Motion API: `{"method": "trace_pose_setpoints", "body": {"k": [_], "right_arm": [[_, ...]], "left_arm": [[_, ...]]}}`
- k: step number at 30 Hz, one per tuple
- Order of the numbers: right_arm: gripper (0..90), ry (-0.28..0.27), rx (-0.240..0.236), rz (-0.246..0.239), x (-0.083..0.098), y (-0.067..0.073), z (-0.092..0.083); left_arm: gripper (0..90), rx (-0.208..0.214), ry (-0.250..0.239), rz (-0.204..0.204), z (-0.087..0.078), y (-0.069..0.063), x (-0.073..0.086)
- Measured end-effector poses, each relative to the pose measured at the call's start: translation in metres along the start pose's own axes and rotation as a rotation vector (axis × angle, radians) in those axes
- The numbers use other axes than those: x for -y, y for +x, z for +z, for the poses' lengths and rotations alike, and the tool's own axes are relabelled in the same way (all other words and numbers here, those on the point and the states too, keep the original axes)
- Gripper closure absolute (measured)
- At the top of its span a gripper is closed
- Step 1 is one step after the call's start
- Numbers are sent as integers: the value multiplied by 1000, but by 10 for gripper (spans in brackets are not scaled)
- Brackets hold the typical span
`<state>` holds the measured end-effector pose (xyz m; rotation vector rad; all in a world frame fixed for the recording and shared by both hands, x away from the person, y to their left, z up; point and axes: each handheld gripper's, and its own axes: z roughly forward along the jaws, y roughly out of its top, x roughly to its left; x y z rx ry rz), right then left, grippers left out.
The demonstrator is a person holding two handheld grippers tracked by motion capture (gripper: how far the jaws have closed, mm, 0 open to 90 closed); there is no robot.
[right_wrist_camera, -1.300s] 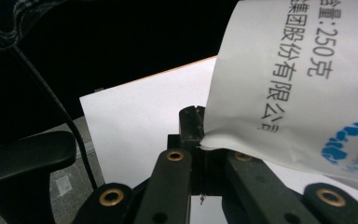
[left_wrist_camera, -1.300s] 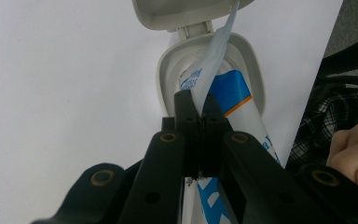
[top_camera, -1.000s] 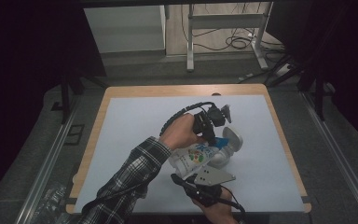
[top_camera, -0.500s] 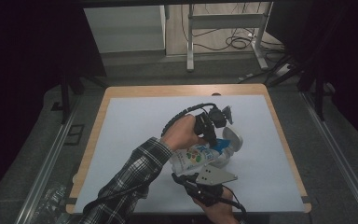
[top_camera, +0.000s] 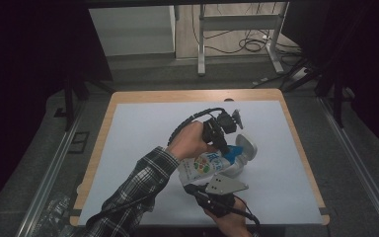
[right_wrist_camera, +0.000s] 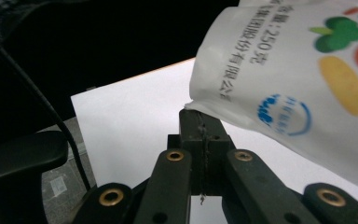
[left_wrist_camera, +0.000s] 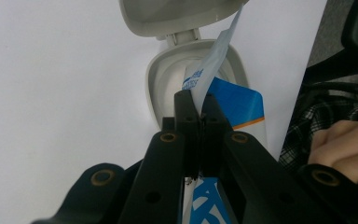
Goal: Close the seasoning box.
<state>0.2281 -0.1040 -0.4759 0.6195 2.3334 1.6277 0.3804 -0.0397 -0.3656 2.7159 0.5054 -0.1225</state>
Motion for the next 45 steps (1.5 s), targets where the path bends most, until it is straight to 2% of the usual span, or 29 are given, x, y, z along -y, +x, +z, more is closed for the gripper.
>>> {"method": "trace_pose_setpoints", "body": {"k": [12, 21, 35, 45], "right_arm": [[892, 11, 18, 41, 4, -10, 2], [885, 25, 14, 42, 6, -11, 3], [826, 33, 21, 47, 9, -16, -3], [743, 52, 40, 55, 10, -20, -8]], "left_arm": [[894, 31, -57, -2, -7, -2, 12], [894, 50, -120, -15, -11, 1, 26], [893, 75, -208, -12, -21, 4, 46], [892, 77, -297, -2, -27, 3, 63]]}}
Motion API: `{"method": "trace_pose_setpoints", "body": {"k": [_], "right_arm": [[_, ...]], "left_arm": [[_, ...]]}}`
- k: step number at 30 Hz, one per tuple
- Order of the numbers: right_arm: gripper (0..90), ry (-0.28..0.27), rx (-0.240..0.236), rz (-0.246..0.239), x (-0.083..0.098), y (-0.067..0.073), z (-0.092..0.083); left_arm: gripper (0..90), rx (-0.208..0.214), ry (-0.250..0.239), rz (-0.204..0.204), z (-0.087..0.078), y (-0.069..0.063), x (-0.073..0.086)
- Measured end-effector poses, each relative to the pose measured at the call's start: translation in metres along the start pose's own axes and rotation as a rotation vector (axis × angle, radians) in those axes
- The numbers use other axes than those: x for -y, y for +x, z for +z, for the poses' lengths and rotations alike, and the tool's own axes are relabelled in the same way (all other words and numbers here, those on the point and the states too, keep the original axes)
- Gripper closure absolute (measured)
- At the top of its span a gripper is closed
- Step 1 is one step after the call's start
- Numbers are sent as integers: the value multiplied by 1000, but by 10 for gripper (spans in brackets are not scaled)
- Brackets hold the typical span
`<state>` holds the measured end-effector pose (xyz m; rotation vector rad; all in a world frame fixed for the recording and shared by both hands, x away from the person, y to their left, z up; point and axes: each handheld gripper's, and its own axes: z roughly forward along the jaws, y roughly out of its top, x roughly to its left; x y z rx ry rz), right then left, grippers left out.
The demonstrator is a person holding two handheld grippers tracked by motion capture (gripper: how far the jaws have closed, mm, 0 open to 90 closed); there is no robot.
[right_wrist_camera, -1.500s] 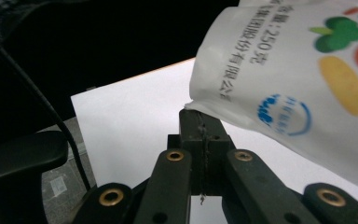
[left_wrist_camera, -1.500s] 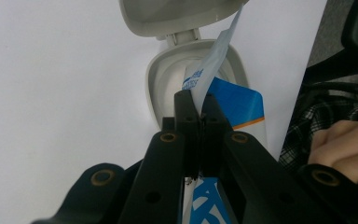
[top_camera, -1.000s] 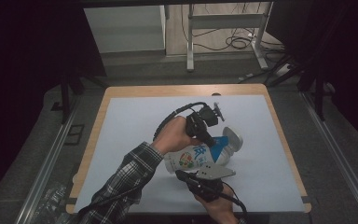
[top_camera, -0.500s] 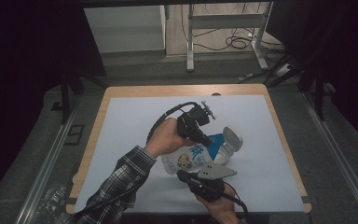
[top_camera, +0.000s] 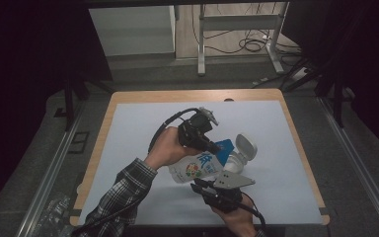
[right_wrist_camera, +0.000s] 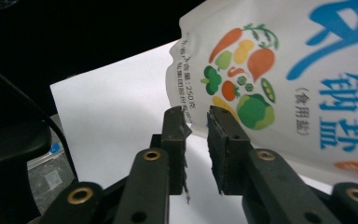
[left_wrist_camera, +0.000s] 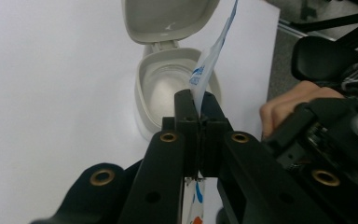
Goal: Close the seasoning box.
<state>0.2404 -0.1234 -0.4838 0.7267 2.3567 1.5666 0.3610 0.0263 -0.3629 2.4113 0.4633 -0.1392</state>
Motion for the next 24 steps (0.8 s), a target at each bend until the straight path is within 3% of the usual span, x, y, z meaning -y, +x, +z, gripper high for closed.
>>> {"method": "trace_pose_setpoints", "body": {"k": [14, 24], "right_arm": [[632, 13, 22, 13, 1, -8, -9], [544, 42, 19, 68, 2, -16, -11]], "left_arm": [[894, 1, -91, 26, -15, 0, 24], [893, -3, -166, 25, -26, 0, 47]]}}
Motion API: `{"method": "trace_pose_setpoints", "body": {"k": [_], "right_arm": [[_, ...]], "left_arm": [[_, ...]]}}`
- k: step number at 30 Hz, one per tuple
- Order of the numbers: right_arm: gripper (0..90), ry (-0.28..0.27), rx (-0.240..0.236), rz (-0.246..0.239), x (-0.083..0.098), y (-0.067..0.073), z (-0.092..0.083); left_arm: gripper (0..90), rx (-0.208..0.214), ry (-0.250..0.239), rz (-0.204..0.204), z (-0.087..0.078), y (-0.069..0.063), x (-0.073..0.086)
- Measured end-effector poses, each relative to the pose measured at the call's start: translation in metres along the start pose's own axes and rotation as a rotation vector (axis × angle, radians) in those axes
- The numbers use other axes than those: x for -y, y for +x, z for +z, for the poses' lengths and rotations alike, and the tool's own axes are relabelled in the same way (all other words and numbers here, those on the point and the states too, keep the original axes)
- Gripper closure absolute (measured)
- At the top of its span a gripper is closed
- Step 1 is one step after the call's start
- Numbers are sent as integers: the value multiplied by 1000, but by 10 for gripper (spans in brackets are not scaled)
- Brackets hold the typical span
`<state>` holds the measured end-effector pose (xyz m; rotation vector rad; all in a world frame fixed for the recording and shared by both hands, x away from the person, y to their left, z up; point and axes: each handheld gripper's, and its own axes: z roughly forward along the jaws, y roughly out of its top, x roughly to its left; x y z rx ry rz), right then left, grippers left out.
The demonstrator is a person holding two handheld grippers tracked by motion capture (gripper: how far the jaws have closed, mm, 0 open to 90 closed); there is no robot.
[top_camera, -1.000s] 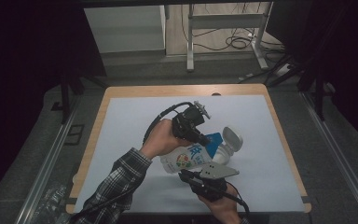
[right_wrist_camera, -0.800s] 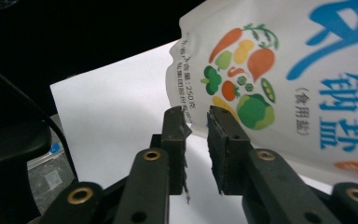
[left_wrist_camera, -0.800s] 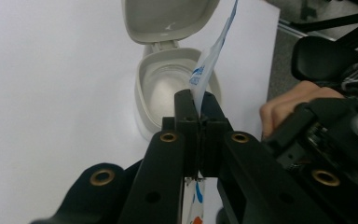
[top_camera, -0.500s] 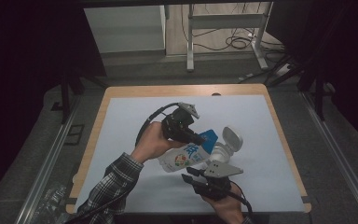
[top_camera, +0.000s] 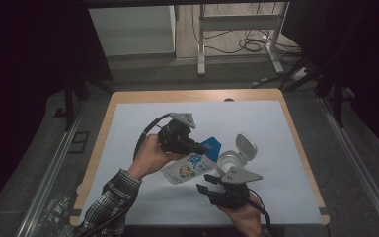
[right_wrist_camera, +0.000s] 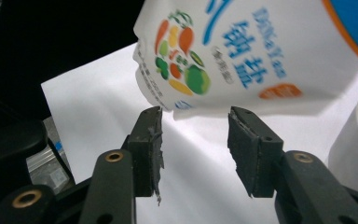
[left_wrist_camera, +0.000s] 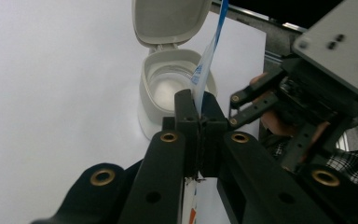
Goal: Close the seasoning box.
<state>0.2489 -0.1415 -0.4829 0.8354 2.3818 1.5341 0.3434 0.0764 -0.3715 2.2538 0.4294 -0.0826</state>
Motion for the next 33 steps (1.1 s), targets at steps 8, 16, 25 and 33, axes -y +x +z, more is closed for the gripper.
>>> {"method": "trace_pose_setpoints", "body": {"k": [8, 16, 25, 33], "right_arm": [[566, 15, 30, -4, -2, -8, 0], [598, -12, 35, 12, -13, -16, -3], [572, -32, -11, 9, -30, -23, 1], [791, -35, -31, -49, -38, -17, 9]], "left_arm": [[893, -6, -52, -6, -12, -3, 14], [893, 9, -95, 5, -19, -7, 26], [893, 30, -119, 24, -23, -8, 36], [891, 32, -135, 32, -24, -6, 48]]}}
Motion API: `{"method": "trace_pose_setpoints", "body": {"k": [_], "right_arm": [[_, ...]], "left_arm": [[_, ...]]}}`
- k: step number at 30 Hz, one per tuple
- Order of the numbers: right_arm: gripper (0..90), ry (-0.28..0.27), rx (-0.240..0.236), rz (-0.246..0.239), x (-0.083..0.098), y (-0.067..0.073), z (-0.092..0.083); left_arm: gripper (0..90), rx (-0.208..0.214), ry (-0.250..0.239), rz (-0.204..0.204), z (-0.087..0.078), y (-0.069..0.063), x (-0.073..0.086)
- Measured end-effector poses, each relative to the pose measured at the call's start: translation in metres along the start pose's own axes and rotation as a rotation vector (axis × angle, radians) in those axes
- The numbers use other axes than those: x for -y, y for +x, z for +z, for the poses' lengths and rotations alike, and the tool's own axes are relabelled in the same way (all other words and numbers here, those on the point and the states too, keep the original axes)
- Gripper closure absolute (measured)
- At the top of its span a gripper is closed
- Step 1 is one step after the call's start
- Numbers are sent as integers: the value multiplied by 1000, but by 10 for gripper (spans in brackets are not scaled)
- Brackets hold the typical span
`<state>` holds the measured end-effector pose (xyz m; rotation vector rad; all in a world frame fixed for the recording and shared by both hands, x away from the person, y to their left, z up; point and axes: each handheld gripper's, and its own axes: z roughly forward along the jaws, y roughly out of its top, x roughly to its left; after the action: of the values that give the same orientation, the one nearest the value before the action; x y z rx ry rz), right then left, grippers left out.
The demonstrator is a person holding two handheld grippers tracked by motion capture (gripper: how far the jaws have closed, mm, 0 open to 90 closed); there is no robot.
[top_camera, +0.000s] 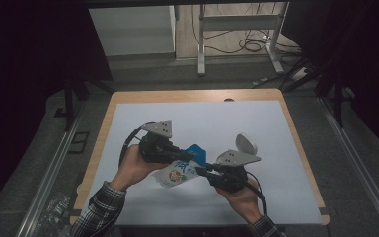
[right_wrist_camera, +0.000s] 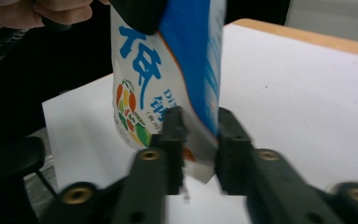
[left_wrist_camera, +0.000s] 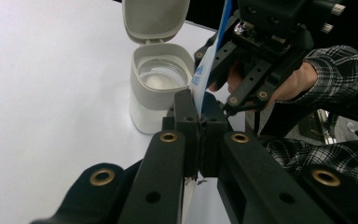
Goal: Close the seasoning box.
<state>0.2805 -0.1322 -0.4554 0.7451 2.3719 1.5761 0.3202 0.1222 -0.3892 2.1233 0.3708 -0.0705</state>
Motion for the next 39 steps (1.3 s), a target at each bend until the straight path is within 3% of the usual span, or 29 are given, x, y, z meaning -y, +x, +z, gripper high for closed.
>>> {"method": "trace_pose_setpoints", "body": {"k": [4, 7, 13, 16, 21, 28, 33, 39], "right_arm": [[873, 11, 13, -30, -3, 4, 1], [884, 23, 46, -55, -6, 8, 3], [894, 43, 57, -60, -10, 10, 5], [895, 50, 66, -64, -14, 11, 6], [896, 74, 87, -83, -19, 13, 9], [896, 96, 100, -81, -25, 12, 11], [896, 115, 112, -81, -32, 10, 14], [896, 137, 125, -81, -43, 8, 19]], "left_arm": [[890, -3, -17, 5, -2, 1, 6], [881, -17, -26, 8, -3, 1, 11], [805, -71, -30, 15, -4, 1, 18], [734, -111, -33, 20, -3, -1, 23], [539, -196, -21, 36, -1, -4, 28], [280, -313, -44, -12, -3, 0, 45], [200, -383, -44, -48, -5, 4, 63], [100, -447, -8, -112, -3, 7, 88]]}}
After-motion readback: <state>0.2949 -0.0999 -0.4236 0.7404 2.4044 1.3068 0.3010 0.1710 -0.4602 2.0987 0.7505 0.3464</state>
